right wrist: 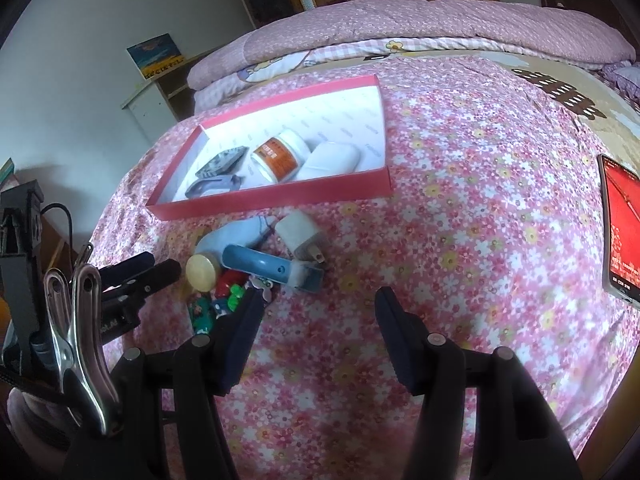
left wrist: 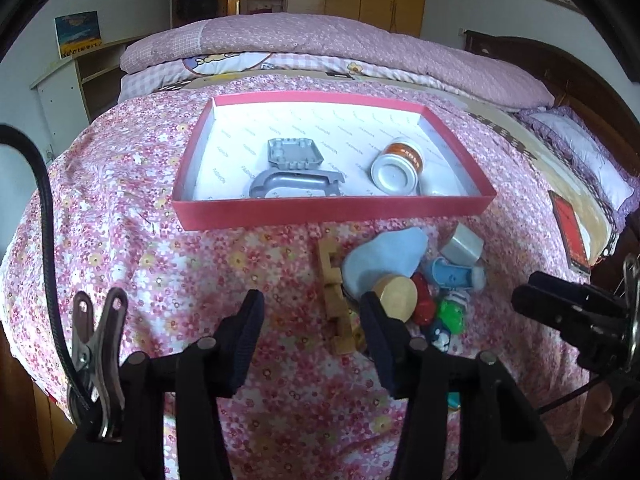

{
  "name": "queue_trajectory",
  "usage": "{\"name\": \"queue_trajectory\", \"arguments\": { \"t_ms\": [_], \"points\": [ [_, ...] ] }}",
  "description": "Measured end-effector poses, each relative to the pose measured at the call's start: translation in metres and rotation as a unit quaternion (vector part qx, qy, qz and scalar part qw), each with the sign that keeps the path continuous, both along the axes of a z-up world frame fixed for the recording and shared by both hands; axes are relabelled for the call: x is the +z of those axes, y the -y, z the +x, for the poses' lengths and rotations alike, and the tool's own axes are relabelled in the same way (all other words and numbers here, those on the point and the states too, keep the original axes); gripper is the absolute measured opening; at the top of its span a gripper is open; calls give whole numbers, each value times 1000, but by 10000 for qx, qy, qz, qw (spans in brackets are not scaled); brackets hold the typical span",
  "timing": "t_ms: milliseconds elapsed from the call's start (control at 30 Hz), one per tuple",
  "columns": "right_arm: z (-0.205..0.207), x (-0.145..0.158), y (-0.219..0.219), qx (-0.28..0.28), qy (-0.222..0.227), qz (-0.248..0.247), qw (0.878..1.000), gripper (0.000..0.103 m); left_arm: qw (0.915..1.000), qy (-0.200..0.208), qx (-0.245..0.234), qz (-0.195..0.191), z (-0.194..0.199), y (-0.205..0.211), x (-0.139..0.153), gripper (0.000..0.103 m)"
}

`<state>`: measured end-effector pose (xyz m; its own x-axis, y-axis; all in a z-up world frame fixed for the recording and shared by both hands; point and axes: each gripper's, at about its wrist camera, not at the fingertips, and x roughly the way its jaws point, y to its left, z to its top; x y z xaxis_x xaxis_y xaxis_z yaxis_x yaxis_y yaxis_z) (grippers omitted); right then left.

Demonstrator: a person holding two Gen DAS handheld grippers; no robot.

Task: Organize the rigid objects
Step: 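Withdraw both grippers from the tray back toward the remaining objects, then grasp the wooden block with the left gripper while the right gripper grasps the white plug charger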

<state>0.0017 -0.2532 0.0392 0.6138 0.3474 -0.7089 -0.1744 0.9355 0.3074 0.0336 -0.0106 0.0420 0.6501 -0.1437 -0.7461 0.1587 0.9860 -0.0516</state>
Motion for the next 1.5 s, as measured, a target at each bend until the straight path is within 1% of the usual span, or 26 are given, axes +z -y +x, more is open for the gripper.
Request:
{"name": "queue_trajectory", "arguments": {
  "t_ms": [100, 300, 400, 533, 700, 767, 833, 900, 1067, 1233, 1500],
  "points": [
    [0, -2, 0, 10, -8, 21, 10000, 59, 10000, -57, 17, 4, 2, -1, -5, 48],
    [0, -4, -1, 32, -21, 20, 10000, 59, 9999, -135, 14, -72, 7, 0, -13, 46],
    [2, -6, 0, 25, -53, 36, 10000, 59, 10000, -80, -33, 27, 8, 4, -14, 46],
    [3, -9, 0, 27, -82, 44, 10000, 59, 9998, -117, -21, 136, 13, 7, -21, 40],
    [4, -12, 1, 10, -124, 61, 9999, 59, 9997, -36, -39, 233, 22, 11, -20, 40],
    [5, -13, 1, 10, -136, 51, 9999, 60, 9996, 5, -56, 271, 22, 13, -21, 36],
    [5, -13, 1, 17, -138, 40, 9999, 59, 9996, 46, -124, 265, 22, 14, -21, 25],
    [7, -13, 0, 24, -138, 24, 9999, 59, 9995, 82, -161, 265, 20, 15, -21, 19],
    [18, -8, -7, 80, -47, -65, 9999, 59, 9997, 84, -159, 143, 17, 11, -20, 13],
    [32, -3, -14, 168, 83, -170, 9997, 59, 9999, 35, -121, -15, 16, 5, -20, 12],
    [48, -9, -27, 309, 180, -421, 9985, 59, 9998, 70, -168, 49, 20, 9, -21, 12]
  ]
}}
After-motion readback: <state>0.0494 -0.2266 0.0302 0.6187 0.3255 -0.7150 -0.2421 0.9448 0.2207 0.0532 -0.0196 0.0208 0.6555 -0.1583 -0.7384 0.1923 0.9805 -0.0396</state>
